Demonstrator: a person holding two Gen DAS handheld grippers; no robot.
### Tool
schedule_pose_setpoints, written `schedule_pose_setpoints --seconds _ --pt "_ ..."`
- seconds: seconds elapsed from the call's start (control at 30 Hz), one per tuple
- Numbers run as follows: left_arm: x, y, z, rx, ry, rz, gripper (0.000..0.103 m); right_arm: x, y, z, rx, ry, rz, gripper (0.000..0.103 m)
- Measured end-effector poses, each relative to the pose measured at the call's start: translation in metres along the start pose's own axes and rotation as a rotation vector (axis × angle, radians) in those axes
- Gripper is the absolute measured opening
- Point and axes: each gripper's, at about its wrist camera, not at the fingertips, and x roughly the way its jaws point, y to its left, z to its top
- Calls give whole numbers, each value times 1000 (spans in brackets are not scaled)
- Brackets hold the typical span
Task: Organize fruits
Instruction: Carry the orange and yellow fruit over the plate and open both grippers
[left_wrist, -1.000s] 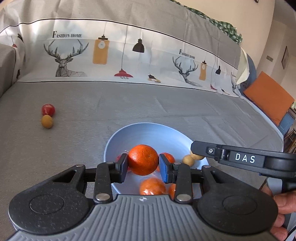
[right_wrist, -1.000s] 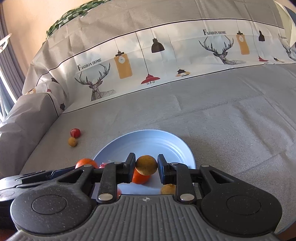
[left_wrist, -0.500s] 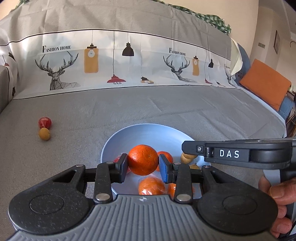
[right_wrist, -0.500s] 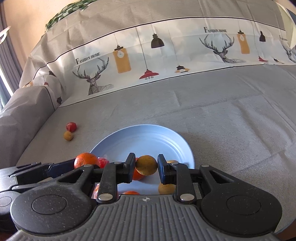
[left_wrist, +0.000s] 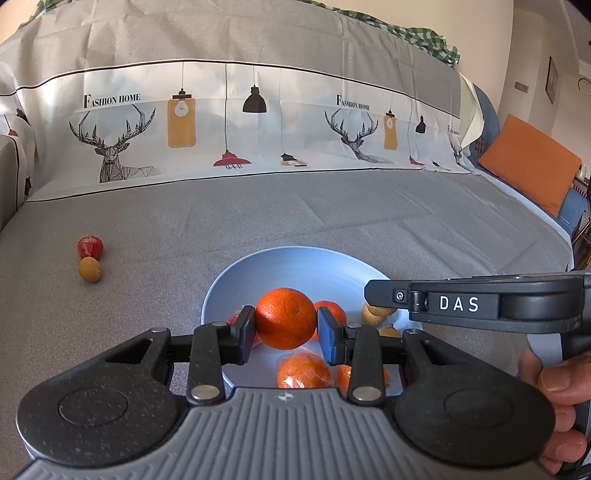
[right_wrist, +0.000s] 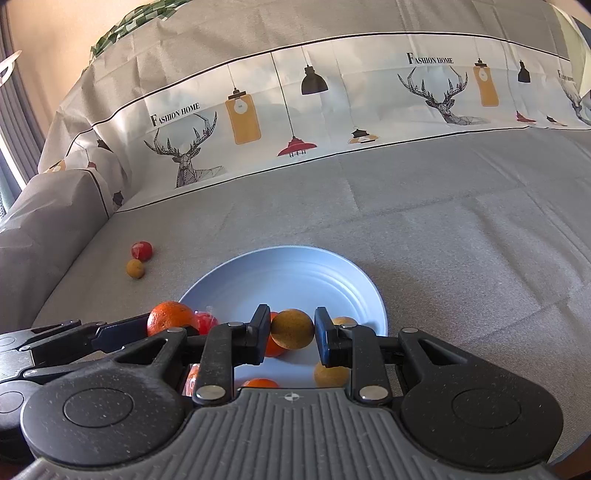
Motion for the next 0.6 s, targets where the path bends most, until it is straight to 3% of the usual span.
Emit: schedule_pose_setpoints --seconds 0.6 --pt "1 -2 -1 9 -1 1 39 0 1 0 -2 -1 -1 27"
